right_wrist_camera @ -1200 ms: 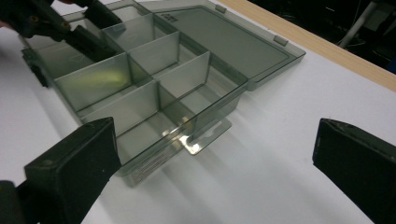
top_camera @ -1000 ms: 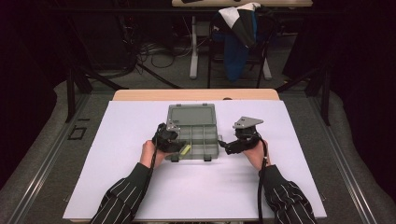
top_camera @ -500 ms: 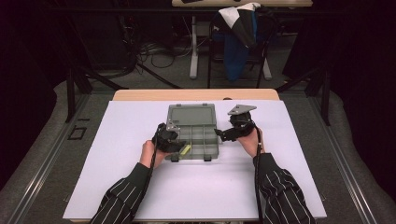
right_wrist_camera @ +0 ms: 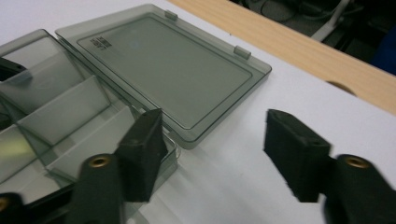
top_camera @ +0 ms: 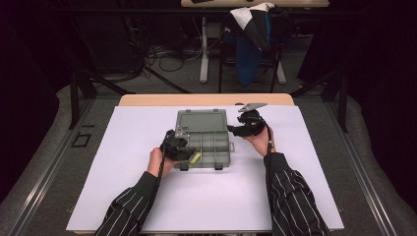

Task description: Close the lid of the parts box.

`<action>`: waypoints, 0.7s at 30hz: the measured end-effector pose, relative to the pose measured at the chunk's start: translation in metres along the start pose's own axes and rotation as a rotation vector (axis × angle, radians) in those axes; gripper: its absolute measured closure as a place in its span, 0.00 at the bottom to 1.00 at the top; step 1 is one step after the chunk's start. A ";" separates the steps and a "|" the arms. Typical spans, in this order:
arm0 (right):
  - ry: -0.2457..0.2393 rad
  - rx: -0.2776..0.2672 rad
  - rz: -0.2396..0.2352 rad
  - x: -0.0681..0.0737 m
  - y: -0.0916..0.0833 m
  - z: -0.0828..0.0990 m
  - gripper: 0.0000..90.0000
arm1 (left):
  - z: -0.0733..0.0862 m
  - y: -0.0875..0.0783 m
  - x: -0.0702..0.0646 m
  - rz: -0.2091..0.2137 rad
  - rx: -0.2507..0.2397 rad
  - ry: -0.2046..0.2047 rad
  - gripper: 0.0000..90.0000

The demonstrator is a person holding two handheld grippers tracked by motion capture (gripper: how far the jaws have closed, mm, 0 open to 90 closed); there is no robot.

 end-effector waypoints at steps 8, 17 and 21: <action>0.007 0.061 -0.010 -0.008 0.015 0.001 0.93 | 0.000 0.000 0.000 0.001 0.000 0.002 0.57; -0.011 0.171 -0.008 -0.010 0.036 0.011 1.00 | 0.000 0.000 0.000 0.004 -0.002 0.001 0.58; -0.013 0.205 -0.018 -0.011 0.043 0.017 1.00 | 0.000 0.000 0.000 0.004 -0.003 0.001 0.58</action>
Point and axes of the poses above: each handheld gripper's, and its own axes: y roughly forward along the jaws, z roughly out of its underside, x roughly to its left, the point moved 6 cm from there along y, roughly forward along the jaws, and after that the axes turned 4 degrees about -z, right-handed, at the moved point
